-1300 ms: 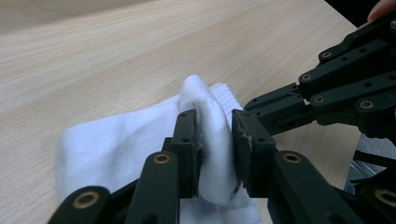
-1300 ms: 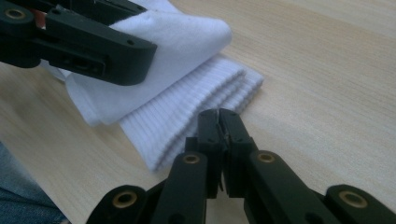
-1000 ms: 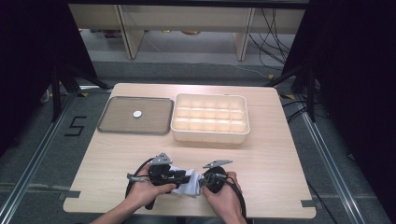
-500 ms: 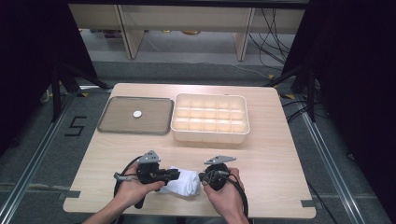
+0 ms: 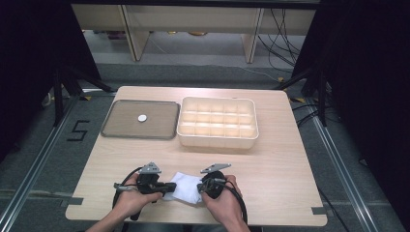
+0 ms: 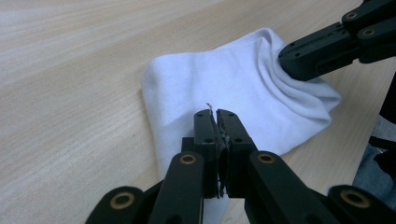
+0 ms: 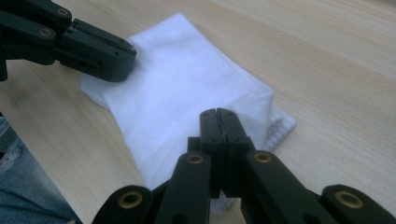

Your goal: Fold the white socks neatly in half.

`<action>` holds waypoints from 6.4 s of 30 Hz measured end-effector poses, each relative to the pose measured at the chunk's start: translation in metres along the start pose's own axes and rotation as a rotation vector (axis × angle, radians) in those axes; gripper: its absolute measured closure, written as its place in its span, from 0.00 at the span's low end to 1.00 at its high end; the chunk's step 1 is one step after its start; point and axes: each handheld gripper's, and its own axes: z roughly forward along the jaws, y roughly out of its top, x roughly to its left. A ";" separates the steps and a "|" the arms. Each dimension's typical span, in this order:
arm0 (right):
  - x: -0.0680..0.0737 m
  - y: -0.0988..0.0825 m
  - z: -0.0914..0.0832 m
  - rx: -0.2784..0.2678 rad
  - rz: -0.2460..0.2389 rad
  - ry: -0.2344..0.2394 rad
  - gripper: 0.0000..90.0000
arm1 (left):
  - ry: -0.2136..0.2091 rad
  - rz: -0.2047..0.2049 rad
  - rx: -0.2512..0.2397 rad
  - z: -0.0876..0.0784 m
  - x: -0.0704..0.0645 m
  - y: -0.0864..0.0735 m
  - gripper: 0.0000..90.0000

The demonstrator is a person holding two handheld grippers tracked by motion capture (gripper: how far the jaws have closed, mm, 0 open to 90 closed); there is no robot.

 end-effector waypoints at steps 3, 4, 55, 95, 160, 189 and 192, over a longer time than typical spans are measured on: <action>-0.001 0.000 0.001 -0.004 -0.011 -0.013 1.00 | 0.004 0.006 0.002 0.001 0.001 -0.001 0.97; -0.001 -0.001 0.001 -0.005 0.000 -0.014 1.00 | 0.018 0.008 0.003 0.001 0.001 -0.002 0.97; -0.001 -0.001 0.006 -0.007 -0.013 -0.018 1.00 | 0.039 0.029 0.179 0.005 0.011 0.017 0.87; 0.020 0.015 0.025 0.052 0.006 0.038 1.00 | -0.038 -0.012 0.071 -0.018 -0.007 0.034 0.90; -0.025 -0.001 -0.010 0.050 0.060 -0.075 1.00 | -0.045 0.000 0.051 -0.020 -0.010 0.043 0.91; -0.011 0.000 0.006 0.084 0.037 -0.064 1.00 | -0.040 0.005 0.045 -0.018 -0.013 0.046 0.91; -0.011 0.000 0.008 0.082 0.037 -0.064 1.00 | -0.040 0.006 0.045 -0.018 -0.013 0.046 0.91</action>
